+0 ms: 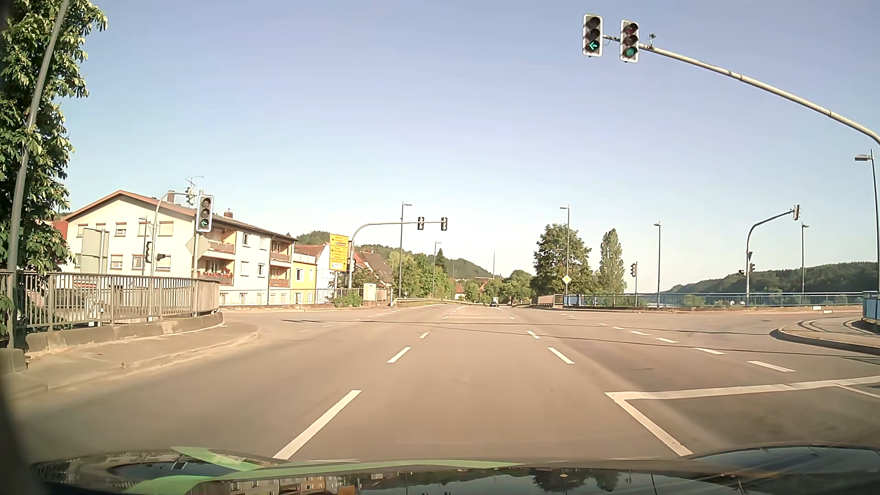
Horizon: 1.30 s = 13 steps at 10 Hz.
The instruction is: Follow the waypoints while adhering to traffic rules and regulations
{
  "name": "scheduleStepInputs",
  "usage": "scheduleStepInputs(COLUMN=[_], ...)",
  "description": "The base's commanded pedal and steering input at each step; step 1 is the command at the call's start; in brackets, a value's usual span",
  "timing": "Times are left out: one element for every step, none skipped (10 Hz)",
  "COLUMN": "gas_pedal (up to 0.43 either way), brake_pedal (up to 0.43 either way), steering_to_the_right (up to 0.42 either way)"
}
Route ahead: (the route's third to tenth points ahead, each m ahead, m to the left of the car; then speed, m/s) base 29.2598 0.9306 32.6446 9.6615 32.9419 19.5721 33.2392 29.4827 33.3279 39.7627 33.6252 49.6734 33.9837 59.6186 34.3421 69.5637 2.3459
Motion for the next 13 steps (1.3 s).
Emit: scheduleStepInputs(gas_pedal=[0.441,0.441,0.441,0.441,0.429,0.409,0.409,0.409,0.39,0.35,0.331,0.331,0.331], brake_pedal=[0.0,0.0,0.0,0.0,0.0,0.0,0.0,0.0,0.0,0.0,0.0,0.0,0.0], steering_to_the_right=[-0.006,-0.004,-0.003,-0.002,-0.001,-0.001,-0.001,-0.001,-0.001,-0.001,-0.001,-0.001,0.0])
